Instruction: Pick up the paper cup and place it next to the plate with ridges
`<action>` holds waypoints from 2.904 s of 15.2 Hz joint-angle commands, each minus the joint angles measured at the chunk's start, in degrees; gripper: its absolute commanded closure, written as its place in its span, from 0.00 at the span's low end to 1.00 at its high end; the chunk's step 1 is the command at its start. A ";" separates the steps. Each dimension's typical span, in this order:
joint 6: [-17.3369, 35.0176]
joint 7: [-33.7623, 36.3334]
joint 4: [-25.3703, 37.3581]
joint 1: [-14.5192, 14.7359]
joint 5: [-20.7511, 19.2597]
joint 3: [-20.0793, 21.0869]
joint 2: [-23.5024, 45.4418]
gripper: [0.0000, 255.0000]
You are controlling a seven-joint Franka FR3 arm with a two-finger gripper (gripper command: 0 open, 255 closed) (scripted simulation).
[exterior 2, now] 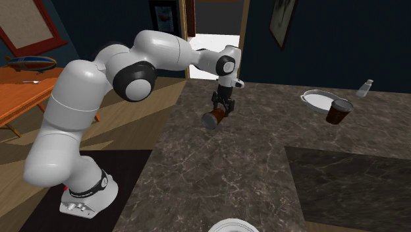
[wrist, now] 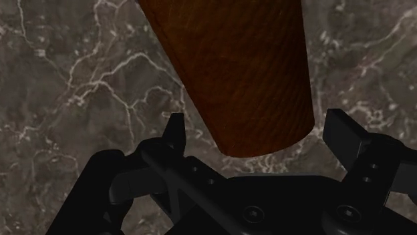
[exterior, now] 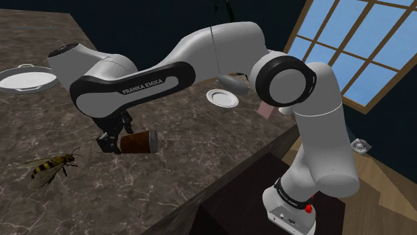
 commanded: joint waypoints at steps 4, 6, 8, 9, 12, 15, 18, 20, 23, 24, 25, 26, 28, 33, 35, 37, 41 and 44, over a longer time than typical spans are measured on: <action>0.00 0.00 -0.01 0.00 0.00 0.00 0.00 1.00; 0.00 0.00 0.01 0.00 0.00 0.00 0.01 1.00; 0.00 0.00 0.01 0.00 0.00 0.00 0.01 1.00; 0.01 0.00 0.00 0.00 0.00 0.00 0.00 1.00; -0.58 -0.10 0.32 0.00 0.09 0.05 -0.28 1.00; -2.42 -0.39 1.49 0.05 0.32 0.18 -1.00 1.00; -4.32 -0.69 2.83 0.14 0.54 0.29 -1.61 1.00; -5.62 -0.88 3.82 0.21 0.66 0.36 -1.96 1.00; -7.64 -1.18 5.48 0.36 0.81 0.44 -2.38 1.00; -8.33 -1.28 6.08 0.42 0.86 0.46 -2.49 1.00; -9.04 -1.38 6.70 0.49 0.90 0.48 -2.58 1.00; -9.75 -1.48 7.35 0.56 0.93 0.49 -2.66 1.00; -11.20 -1.69 8.73 0.71 0.98 0.52 -2.77 1.00; -15.05 -2.21 12.72 1.22 1.02 0.55 -2.72 1.00; -14.96 -2.18 12.72 1.24 1.01 0.56 -2.73 1.00; -13.83 -0.64 8.16 4.41 -4.40 -0.32 -4.74 0.00; -11.63 5.46 -5.53 13.09 -20.32 -2.79 -8.70 0.00; -9.42 5.88 -8.18 12.15 -20.52 -2.93 -9.22 0.00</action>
